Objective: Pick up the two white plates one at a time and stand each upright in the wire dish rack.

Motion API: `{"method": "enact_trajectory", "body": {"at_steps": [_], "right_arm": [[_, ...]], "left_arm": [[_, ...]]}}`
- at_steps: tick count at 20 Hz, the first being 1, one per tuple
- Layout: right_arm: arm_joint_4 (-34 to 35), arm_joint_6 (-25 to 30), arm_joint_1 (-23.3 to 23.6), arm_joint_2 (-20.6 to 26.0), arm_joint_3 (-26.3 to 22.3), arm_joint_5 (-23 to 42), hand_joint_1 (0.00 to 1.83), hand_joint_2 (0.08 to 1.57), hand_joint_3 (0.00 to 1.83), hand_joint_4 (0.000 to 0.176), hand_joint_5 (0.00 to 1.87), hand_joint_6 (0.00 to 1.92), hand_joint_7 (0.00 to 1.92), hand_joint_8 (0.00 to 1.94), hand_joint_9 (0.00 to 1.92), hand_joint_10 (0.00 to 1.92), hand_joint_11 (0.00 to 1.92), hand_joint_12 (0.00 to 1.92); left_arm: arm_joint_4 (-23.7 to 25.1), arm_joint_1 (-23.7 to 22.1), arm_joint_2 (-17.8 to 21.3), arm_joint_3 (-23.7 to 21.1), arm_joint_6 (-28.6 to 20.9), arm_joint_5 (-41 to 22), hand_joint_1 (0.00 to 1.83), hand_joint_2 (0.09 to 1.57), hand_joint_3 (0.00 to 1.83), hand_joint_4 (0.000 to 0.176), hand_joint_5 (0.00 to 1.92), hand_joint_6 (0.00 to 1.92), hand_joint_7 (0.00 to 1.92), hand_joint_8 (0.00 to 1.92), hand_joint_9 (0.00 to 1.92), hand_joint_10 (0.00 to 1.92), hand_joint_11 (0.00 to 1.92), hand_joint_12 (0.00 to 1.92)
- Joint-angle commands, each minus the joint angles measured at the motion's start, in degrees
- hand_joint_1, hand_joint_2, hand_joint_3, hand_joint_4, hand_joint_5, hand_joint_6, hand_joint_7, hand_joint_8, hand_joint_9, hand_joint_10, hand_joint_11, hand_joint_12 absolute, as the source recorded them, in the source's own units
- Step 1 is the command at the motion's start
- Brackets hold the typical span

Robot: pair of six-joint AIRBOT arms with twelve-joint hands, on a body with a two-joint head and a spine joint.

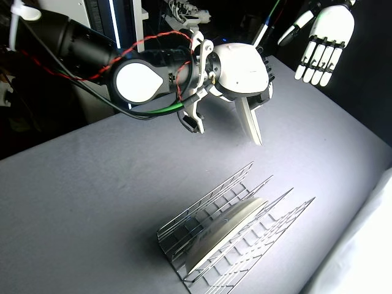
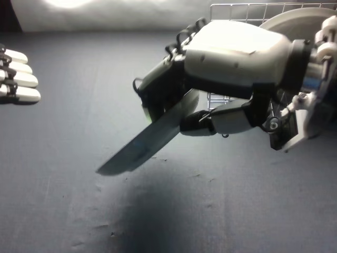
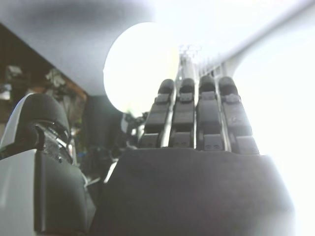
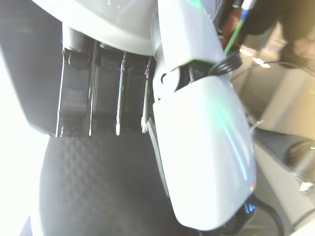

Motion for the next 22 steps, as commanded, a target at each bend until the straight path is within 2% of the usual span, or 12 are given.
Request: {"method": "enact_trajectory", "body": {"at_steps": [1,5,6,7,8,9,17,18,19,20,21,22], "right_arm": [[2.72,0.46,1.47,0.33,-0.68,8.44,1.38,1.12,0.00,0.000,0.82,1.12,0.98,0.96,1.00,1.11,0.91,1.21],[9.87,0.51,2.92,2.18,-2.16,8.42,1.38,1.12,0.00,0.000,0.84,1.11,0.97,0.98,0.99,1.11,0.90,1.21],[11.57,0.51,3.29,2.54,-2.30,8.35,1.47,1.11,0.01,0.000,0.82,1.09,0.95,0.95,0.98,1.03,0.87,1.48],[14.26,0.54,3.71,2.96,-2.44,7.96,1.49,1.11,0.00,0.000,0.82,1.03,0.97,0.93,0.99,1.00,0.87,1.54],[15.51,0.55,3.98,3.22,-2.44,7.85,1.40,1.11,0.00,0.000,0.82,1.09,0.98,0.96,0.99,1.10,0.88,1.33],[17.69,0.69,4.36,3.63,-2.43,7.86,1.38,1.12,0.00,0.000,0.82,1.10,0.99,0.95,1.00,1.12,0.90,1.25],[30.25,0.81,7.01,5.35,-2.37,5.65,1.38,1.12,0.00,0.000,0.83,1.11,0.97,0.96,0.98,1.16,0.90,1.24],[31.51,0.84,7.08,5.63,-2.38,5.44,1.47,1.11,0.00,0.000,0.83,1.06,0.96,0.93,0.97,1.06,0.87,1.50],[32.92,0.85,7.25,6.04,-2.35,4.97,1.40,1.12,0.00,0.000,0.83,1.09,0.97,0.97,0.98,1.14,0.87,1.34],[34.30,0.86,7.37,6.37,-2.35,4.61,1.47,1.11,0.00,0.000,0.82,1.05,0.96,0.94,0.97,1.06,0.87,1.52],[35.37,0.88,7.37,6.68,-2.33,4.47,1.49,1.11,0.00,0.000,0.83,1.03,0.96,0.93,0.98,1.03,0.87,1.55],[36.61,0.90,7.37,7.09,-2.32,4.11,1.40,1.11,0.00,0.000,0.84,1.08,0.98,0.95,0.98,1.12,0.88,1.35]], "left_arm": [[-3.77,-1.04,0.24,0.47,-0.88,-1.24,0.00,1.09,0.00,0.000,0.00,0.00,0.00,0.00,0.00,0.00,0.00,0.00],[1.30,-6.03,0.13,0.74,-3.24,-1.55,0.00,1.10,0.00,0.000,0.00,0.00,0.00,0.00,0.00,0.00,0.00,0.00],[2.35,-7.25,0.14,0.74,-3.79,-1.63,0.00,1.10,0.00,0.000,0.00,0.00,0.00,0.00,0.00,0.00,0.00,0.00],[3.01,-8.21,0.16,0.77,-4.10,-1.66,0.00,1.11,0.00,0.000,0.00,0.00,0.00,0.00,0.00,0.00,0.00,0.00],[3.26,-8.62,0.16,0.81,-4.27,-1.68,0.00,1.10,0.00,0.000,0.00,0.00,0.00,0.00,0.00,0.00,0.00,0.00],[3.87,-9.17,0.14,0.85,-4.37,-1.71,0.00,1.10,0.00,0.000,0.00,0.00,0.00,0.00,0.00,0.00,0.00,0.00],[8.87,-14.55,0.25,1.09,-7.69,-2.49,0.00,1.10,0.00,0.000,0.00,0.00,0.00,0.00,0.00,0.00,0.00,0.00],[9.05,-14.55,0.25,1.09,-7.70,-2.49,0.00,1.10,0.00,0.000,0.00,0.00,0.00,0.00,0.00,0.00,0.00,0.00],[9.26,-14.55,0.26,1.08,-7.79,-2.49,0.00,1.10,0.00,0.000,0.00,0.00,0.00,0.00,0.00,0.00,0.00,0.00],[9.36,-14.55,0.26,1.07,-7.80,-2.49,0.00,1.10,0.00,0.000,0.00,0.00,0.00,0.00,0.00,0.00,0.00,0.00],[9.64,-14.62,0.26,1.07,-7.80,-2.49,0.00,1.09,0.00,0.000,0.00,0.00,0.00,0.00,0.00,0.00,0.00,0.00],[10.02,-14.86,0.25,1.06,-7.80,-2.46,0.00,1.09,0.00,0.000,0.00,0.00,0.00,0.00,0.00,0.00,0.00,0.00]]}}
